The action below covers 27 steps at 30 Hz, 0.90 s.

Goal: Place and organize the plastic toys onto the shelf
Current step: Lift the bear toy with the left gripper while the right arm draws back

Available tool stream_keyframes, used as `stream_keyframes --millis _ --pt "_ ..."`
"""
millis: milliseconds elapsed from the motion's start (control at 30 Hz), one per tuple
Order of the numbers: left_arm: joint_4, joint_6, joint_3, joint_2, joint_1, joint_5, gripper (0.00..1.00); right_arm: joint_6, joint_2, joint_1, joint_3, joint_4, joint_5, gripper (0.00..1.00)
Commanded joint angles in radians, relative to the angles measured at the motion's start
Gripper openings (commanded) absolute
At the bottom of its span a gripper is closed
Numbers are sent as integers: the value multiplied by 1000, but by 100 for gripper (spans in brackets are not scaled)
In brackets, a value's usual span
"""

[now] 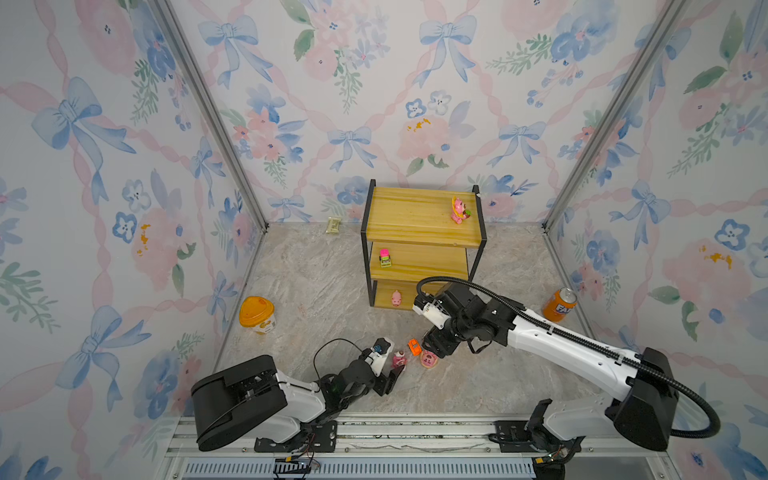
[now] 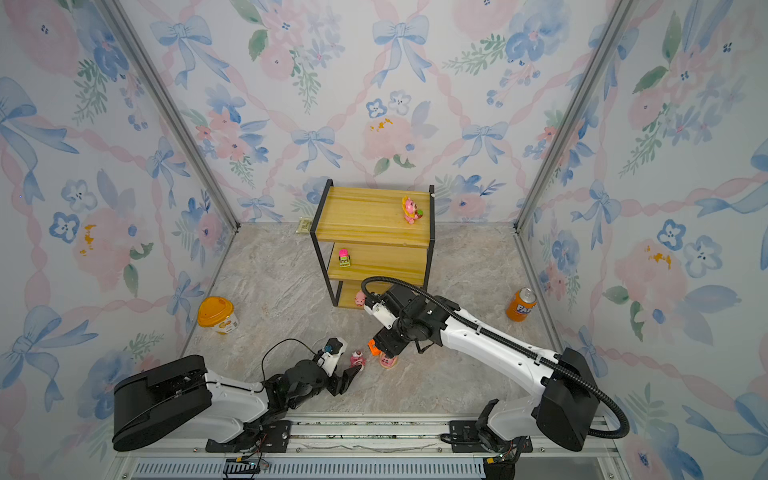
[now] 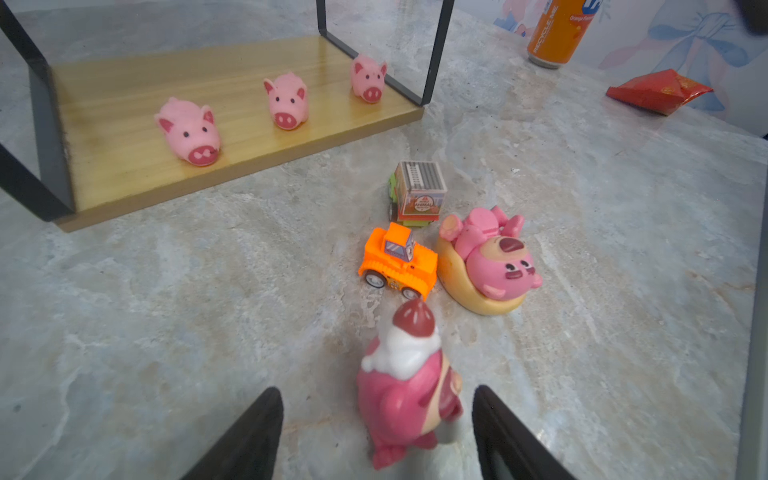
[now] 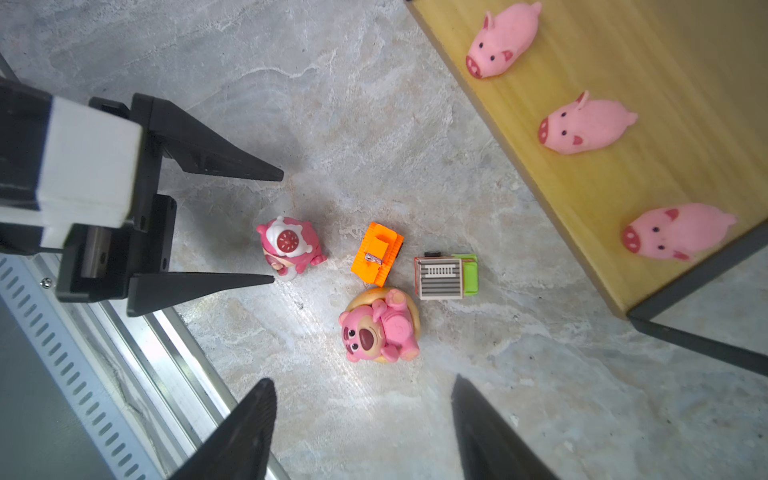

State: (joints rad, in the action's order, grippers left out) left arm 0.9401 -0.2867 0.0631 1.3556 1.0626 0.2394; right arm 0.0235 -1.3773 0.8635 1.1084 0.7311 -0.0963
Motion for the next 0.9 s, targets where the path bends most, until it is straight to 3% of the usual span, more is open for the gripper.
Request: stream_keyframes --millis 0,567,700,867 --pt "48 29 22 23 -9 -23 73 17 36 -12 -18 11 10 69" --pt "263 -3 56 259 -62 -66 66 41 75 -22 -52 8 39 69" --pt "269 -11 64 278 -64 -59 60 46 88 -25 -56 17 48 69" --pt "269 -38 55 268 -63 -20 45 52 112 -31 -63 21 54 68"
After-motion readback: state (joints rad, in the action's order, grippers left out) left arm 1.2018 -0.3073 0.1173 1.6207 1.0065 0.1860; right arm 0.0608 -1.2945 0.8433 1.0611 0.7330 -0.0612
